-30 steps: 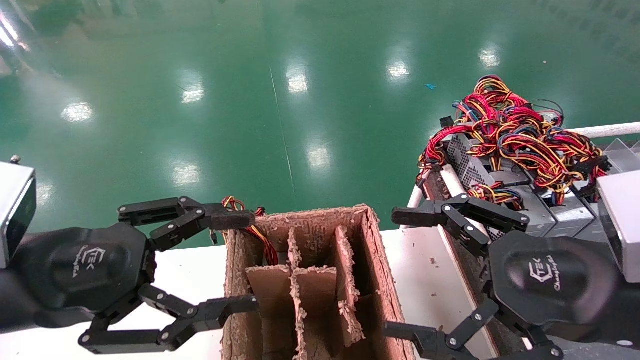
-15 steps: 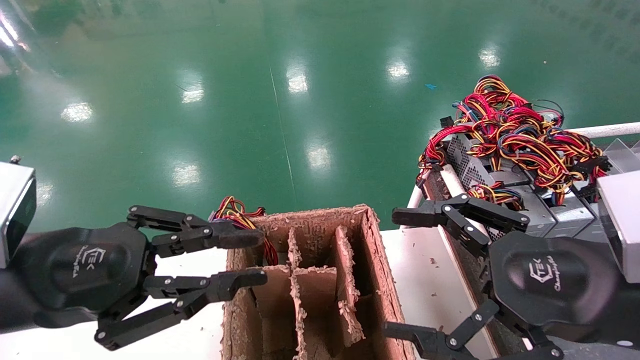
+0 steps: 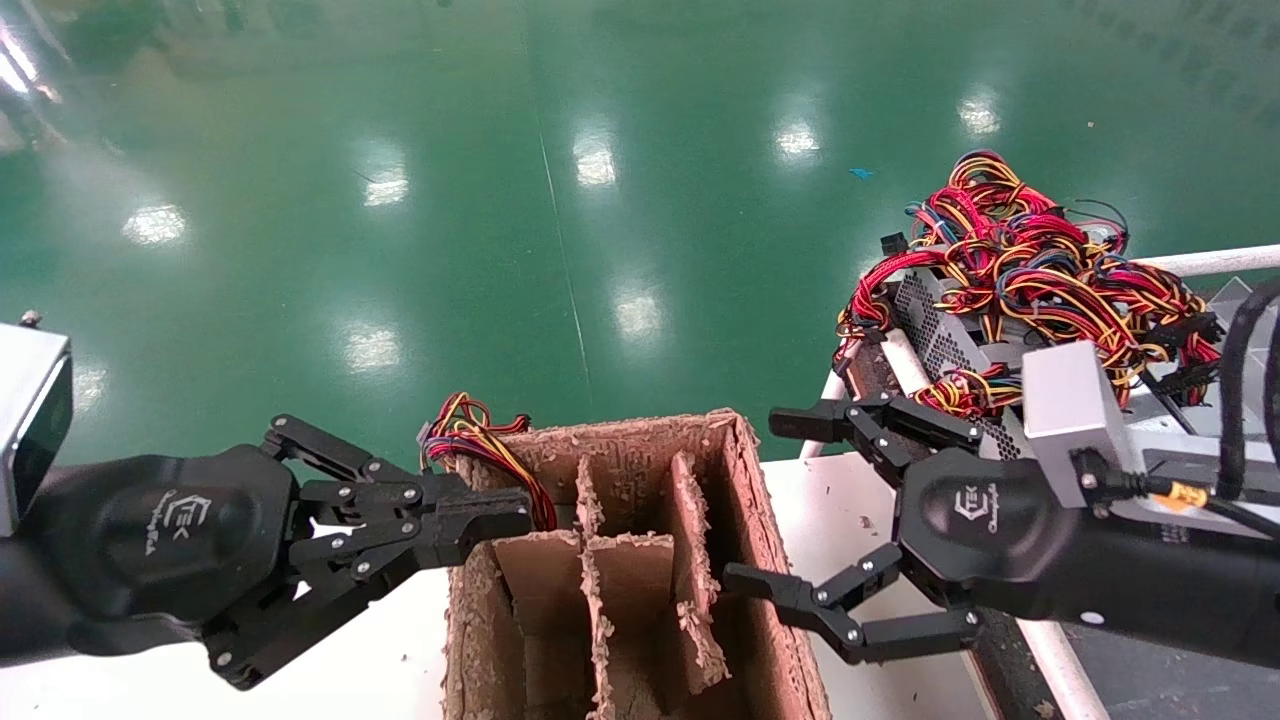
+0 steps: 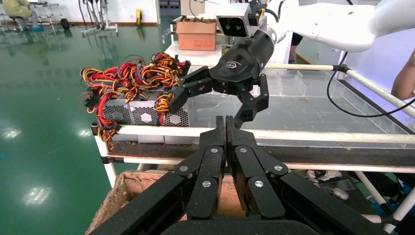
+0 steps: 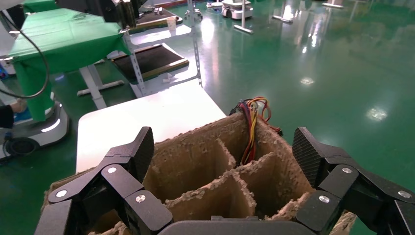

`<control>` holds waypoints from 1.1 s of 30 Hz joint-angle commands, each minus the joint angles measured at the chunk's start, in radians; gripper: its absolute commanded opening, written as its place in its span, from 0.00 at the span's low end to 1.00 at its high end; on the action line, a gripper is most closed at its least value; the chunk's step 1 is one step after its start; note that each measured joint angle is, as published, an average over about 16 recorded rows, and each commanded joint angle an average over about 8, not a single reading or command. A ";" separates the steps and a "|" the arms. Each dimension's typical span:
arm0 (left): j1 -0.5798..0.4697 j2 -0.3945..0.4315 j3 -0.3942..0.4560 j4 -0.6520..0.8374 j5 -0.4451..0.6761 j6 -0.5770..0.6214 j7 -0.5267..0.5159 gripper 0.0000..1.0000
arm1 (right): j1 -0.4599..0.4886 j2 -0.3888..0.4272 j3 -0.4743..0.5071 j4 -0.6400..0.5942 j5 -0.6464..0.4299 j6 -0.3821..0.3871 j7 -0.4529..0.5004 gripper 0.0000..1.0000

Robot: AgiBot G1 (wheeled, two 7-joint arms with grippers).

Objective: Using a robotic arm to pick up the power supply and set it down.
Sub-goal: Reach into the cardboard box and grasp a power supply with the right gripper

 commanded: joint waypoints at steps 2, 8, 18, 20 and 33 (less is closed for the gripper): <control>0.000 0.000 0.000 0.000 0.000 0.000 0.000 0.46 | -0.001 -0.005 -0.007 -0.003 -0.010 0.005 0.003 1.00; 0.000 0.000 0.000 0.000 0.000 0.000 0.000 1.00 | 0.054 -0.119 -0.095 -0.090 -0.147 0.062 0.030 1.00; 0.000 0.000 0.001 0.001 0.000 0.000 0.000 1.00 | 0.172 -0.317 -0.185 -0.274 -0.259 0.082 0.001 1.00; 0.000 0.000 0.001 0.001 0.000 0.000 0.000 1.00 | 0.182 -0.340 -0.188 -0.292 -0.261 0.082 -0.014 1.00; 0.000 0.000 0.001 0.001 -0.001 0.000 0.001 1.00 | 0.211 -0.438 -0.221 -0.344 -0.315 0.135 -0.031 1.00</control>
